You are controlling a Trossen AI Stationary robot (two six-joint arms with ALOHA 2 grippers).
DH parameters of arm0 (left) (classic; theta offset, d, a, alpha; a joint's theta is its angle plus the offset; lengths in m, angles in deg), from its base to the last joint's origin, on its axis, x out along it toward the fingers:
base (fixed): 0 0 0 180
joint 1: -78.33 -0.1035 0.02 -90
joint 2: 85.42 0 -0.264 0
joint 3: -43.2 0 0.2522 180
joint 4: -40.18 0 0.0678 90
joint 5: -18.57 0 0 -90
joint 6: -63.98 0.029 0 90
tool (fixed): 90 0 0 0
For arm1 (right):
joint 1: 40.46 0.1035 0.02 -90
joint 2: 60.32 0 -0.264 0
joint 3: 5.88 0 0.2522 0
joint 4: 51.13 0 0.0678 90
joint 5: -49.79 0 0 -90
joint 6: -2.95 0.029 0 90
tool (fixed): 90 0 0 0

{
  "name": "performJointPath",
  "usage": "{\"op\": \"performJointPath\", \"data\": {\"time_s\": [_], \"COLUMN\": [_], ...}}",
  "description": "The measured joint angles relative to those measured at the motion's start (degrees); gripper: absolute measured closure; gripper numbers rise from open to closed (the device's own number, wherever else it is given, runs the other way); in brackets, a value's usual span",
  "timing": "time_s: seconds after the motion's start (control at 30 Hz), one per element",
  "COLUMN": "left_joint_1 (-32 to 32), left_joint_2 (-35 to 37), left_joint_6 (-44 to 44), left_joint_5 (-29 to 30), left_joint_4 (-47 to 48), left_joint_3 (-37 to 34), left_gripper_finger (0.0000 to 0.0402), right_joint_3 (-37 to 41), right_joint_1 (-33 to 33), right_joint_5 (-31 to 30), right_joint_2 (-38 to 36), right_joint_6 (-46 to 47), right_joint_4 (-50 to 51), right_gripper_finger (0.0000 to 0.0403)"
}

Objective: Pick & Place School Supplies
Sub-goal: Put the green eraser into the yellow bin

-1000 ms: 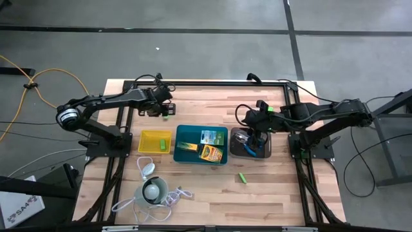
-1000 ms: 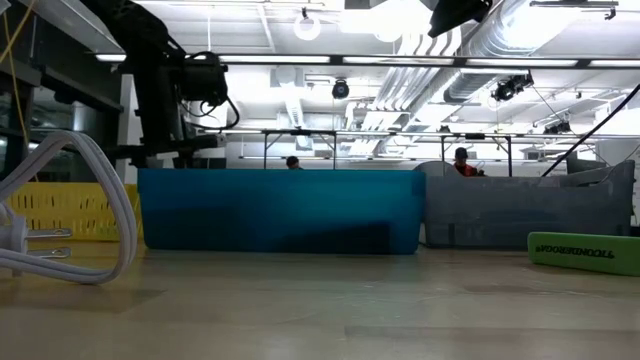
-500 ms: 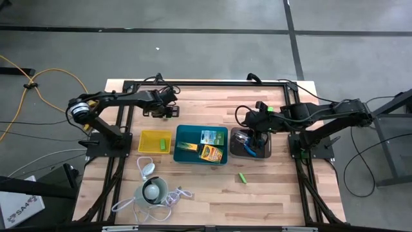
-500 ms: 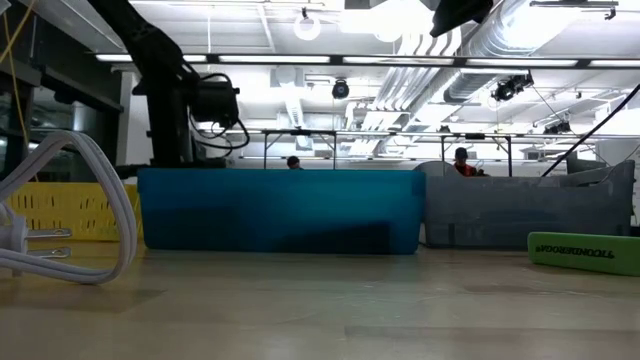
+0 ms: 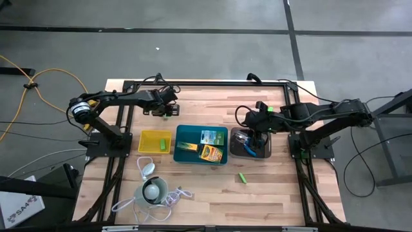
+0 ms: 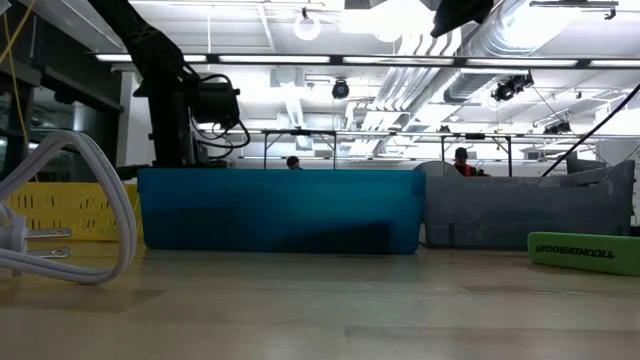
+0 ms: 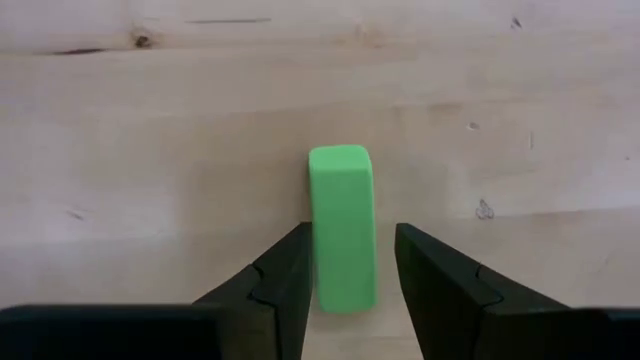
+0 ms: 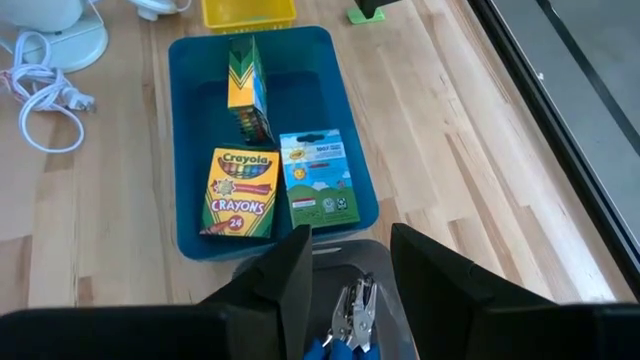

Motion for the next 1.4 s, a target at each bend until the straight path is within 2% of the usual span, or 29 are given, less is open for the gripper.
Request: {"op": "performJointPath", "data": {"time_s": [0.57,0.83,1.23,1.4], "left_joint_1": [-0.3,-0.2,-0.2,-0.2], "left_joint_2": [-0.2,-3.2,-3.6,-3.6], "left_joint_6": [1.1,1.2,0.5,0.2], "left_joint_5": [1.3,-0.4,-0.3,-0.3], "left_joint_4": [-0.3,-0.9,-0.9,-0.8], "left_joint_3": [0.0,0.0,0.0,0.0], "left_gripper_finger": [0.0263,0.0263,0.0263,0.0275], "right_joint_3": [0.0,0.0,0.0,0.0], "right_joint_1": [0.0,0.0,0.0,0.0], "right_joint_5": [0.0,0.0,0.0,0.0], "right_joint_2": [0.0,0.0,0.0,0.0], "right_joint_6": [0.4,0.5,0.5,0.5], "right_joint_4": [1.0,1.0,1.1,1.1], "right_gripper_finger": [0.0275,0.0275,0.0275,0.0275]}}
